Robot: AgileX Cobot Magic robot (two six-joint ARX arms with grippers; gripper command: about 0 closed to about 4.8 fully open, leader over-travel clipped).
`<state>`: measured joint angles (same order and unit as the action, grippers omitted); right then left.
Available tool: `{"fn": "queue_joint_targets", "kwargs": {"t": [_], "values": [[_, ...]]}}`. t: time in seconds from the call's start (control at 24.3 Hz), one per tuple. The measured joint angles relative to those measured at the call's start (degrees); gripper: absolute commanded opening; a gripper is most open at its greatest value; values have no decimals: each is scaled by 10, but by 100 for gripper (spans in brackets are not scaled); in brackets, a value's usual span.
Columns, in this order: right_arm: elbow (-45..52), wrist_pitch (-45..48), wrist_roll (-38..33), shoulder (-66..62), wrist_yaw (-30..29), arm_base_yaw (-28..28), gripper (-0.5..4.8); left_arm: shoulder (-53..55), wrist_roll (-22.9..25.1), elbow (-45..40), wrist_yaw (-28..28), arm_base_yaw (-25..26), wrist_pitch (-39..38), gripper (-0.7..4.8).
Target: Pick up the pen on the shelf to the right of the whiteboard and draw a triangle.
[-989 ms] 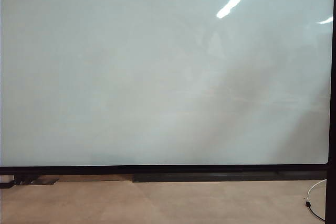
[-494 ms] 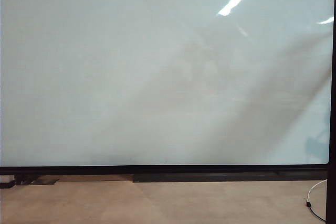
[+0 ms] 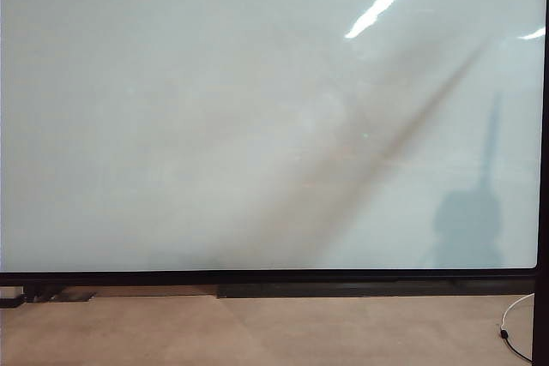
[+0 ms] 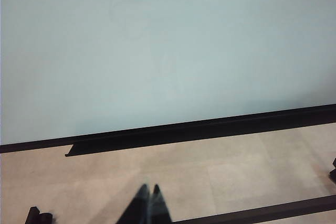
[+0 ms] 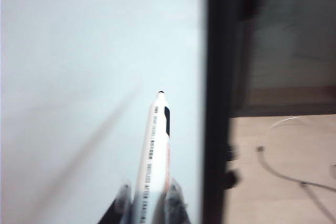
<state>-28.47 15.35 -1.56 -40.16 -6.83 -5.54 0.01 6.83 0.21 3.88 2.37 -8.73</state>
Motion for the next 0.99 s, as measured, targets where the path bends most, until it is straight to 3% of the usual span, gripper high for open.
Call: {"fn": "queue_joint_targets", "kwargs": {"t": [0.08,0.25,0.37,0.66,0.99], "values": [[0,-1,0,1,45,102,-5,0,0,0,0,0,0,-5],[0,45,15,-21,128,231,-5,0,0,0,0,0,0,-5],[-3,119,17,-97,146,322,-5,0,0,0,0,0,0,-5],[-71,238,31,-260,158,391,-5,0,0,0,0,0,0,-5],[-155,279,43,-384,126,399,-5,0,0,0,0,0,0,-5]]}}
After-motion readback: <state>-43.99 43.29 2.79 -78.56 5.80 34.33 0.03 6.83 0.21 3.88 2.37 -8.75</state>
